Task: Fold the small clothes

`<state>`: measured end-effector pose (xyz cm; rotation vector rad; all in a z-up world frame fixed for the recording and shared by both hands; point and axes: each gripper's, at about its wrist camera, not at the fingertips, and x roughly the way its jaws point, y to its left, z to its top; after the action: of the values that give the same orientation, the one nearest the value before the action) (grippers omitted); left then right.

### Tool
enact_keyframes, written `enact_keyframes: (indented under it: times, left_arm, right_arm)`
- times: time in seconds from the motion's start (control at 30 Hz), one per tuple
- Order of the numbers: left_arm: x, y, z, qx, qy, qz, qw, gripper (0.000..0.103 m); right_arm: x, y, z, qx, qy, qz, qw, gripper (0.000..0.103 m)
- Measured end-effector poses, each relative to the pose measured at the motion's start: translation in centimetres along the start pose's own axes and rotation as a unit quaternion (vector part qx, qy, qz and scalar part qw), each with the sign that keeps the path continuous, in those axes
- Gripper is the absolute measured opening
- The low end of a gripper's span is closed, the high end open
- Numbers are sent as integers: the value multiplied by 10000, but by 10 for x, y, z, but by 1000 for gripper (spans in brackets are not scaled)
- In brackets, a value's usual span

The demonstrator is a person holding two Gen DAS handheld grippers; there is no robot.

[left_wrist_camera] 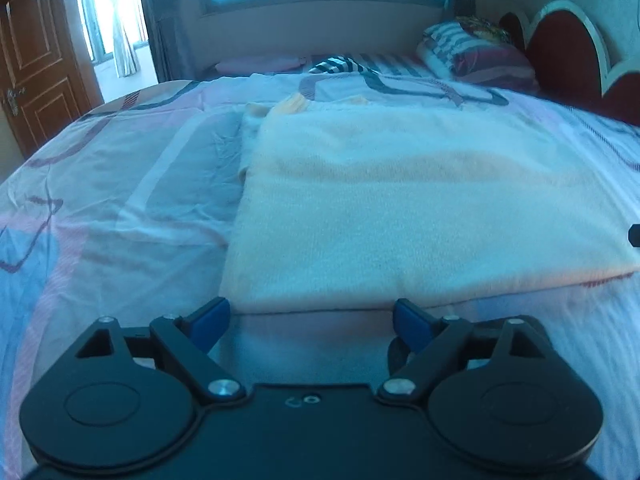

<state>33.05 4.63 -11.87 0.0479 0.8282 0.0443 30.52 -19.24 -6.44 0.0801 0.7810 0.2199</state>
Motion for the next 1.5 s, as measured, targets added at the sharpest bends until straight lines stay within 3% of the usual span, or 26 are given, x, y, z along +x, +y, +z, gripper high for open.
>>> enact_keyframes:
  times: [0.07, 0.13, 0.17, 0.37, 0.5, 0.6, 0.67, 0.7, 0.77, 1.0, 1.1, 1.2, 1.27, 1.3, 1.4, 1.5]
  left_arm:
    - [3, 1, 0, -32, 74, 59, 10000, 87]
    - [4, 3, 0, -120, 135, 96, 9998, 88]
    - [2, 5, 1, -183, 119, 102, 9997, 84]
    - [-6, 6, 10, -323, -105, 84, 9994, 87]
    - [13, 9, 7, -418, 226, 121, 9988, 91]
    - [4, 13, 9, -528, 131, 154, 9984, 86]
    - [4, 11, 8, -388, 86, 228, 9989, 88]
    - [8, 11, 8, -351, 175, 255, 9989, 90]
    - [12, 15, 6, -475, 208, 213, 9984, 93]
    - [8, 17, 9, -488, 305, 191, 9982, 90]
    - [-2, 20, 10, -642, 149, 89, 9978, 85]
    - [10, 23, 7, -755, 383, 70, 9964, 88]
    - [10, 24, 8, -801, 407, 95, 9959, 89]
    - [7, 24, 9, -864, 435, 75, 9953, 83]
    - [-8, 34, 4, -1355, 340, -207, 9900, 76]
    - [-11, 46, -9, -2368, 322, -671, 9687, 75]
  right_arm:
    - [0, 4, 0, -61, -32, 33, 10000, 38]
    - [17, 5, -5, -135, 339, -125, 9993, 23]
    - [25, 3, -10, -103, 520, -212, 9984, 22]
    - [2, 5, -4, -110, -54, -104, 9999, 22]
    - [27, -3, -8, -53, 439, -333, 9985, 22]
    - [12, -4, -3, -11, 236, -267, 9994, 22]
    - [3, -5, -4, -59, -36, -195, 9998, 22]
    - [5, -7, -4, -61, 1, -186, 9998, 22]
    - [25, -11, -9, -55, 543, -405, 9977, 22]
    - [23, -16, -7, -13, 575, -395, 9976, 22]
    - [3, -13, -3, 64, 177, -266, 9995, 22]
    - [3, -8, -3, -39, -23, -249, 9997, 22]
    - [27, -14, -9, 43, 627, -591, 9963, 22]
    - [23, -18, -8, 231, 531, -514, 9970, 22]
    - [-6, -17, -8, 353, 131, -309, 9988, 22]
    - [-24, -8, -9, 111, -31, -190, 9998, 22]
